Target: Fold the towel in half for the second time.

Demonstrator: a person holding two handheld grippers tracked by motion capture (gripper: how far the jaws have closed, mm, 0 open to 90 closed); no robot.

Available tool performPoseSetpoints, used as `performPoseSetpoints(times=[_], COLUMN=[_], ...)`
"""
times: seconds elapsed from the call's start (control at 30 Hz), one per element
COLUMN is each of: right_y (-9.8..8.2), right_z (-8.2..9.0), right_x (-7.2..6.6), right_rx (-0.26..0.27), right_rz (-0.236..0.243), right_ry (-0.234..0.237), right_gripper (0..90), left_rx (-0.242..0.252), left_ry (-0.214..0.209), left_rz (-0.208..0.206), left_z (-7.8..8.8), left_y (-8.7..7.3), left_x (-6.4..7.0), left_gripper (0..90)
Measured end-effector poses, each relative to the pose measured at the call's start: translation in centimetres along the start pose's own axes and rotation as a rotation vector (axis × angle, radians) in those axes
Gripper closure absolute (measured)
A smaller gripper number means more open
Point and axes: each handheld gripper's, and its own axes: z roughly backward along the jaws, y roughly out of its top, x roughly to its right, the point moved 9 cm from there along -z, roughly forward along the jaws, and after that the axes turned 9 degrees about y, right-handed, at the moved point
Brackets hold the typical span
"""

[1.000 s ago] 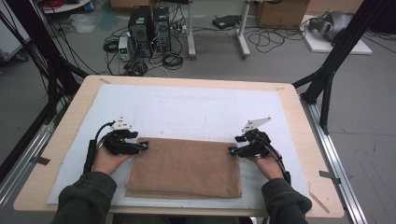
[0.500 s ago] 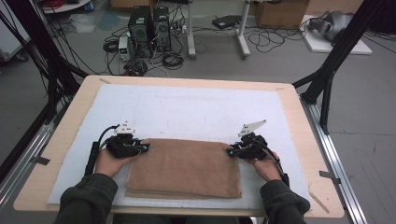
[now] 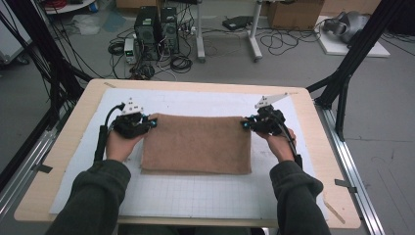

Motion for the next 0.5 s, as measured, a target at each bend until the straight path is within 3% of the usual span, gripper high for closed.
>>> performPoseSetpoints(times=[0.03,0.07,0.13,0.2,0.43,0.5], right_y=[0.4,0.5,0.2,-0.4,-2.4,-2.7], right_z=[-0.2,-0.4,-1.0,-1.7,-2.6,-2.7], right_x=[0.9,1.5,1.7,1.3,-0.8,-1.3], right_rx=[0.009,0.023,0.025,-0.014,-0.022,-0.017], right_rz=[-0.017,-0.042,-0.083,-0.077,-0.079,-0.086], right_ry=[-0.031,-0.041,-0.023,-0.01,0.022,0.028], right_gripper=[60.9,56.7,54.6,54.4,54.3,53.0], left_rx=[-0.012,-0.026,-0.073,-0.093,-0.091,-0.113], left_ry=[0.005,-0.005,-0.035,-0.053,-0.108,-0.124], left_rz=[0.031,0.046,0.046,0.029,-0.015,-0.021], left_z=[-0.5,-0.8,-1.1,-0.9,0.8,1.1], left_y=[0.1,-0.1,-1.1,-2.0,-5.2,-6.0], left_x=[-0.4,-0.5,-0.2,0.4,3.1,3.6], left_gripper=[57.9,55.1,53.7,52.6,52.9,52.9])
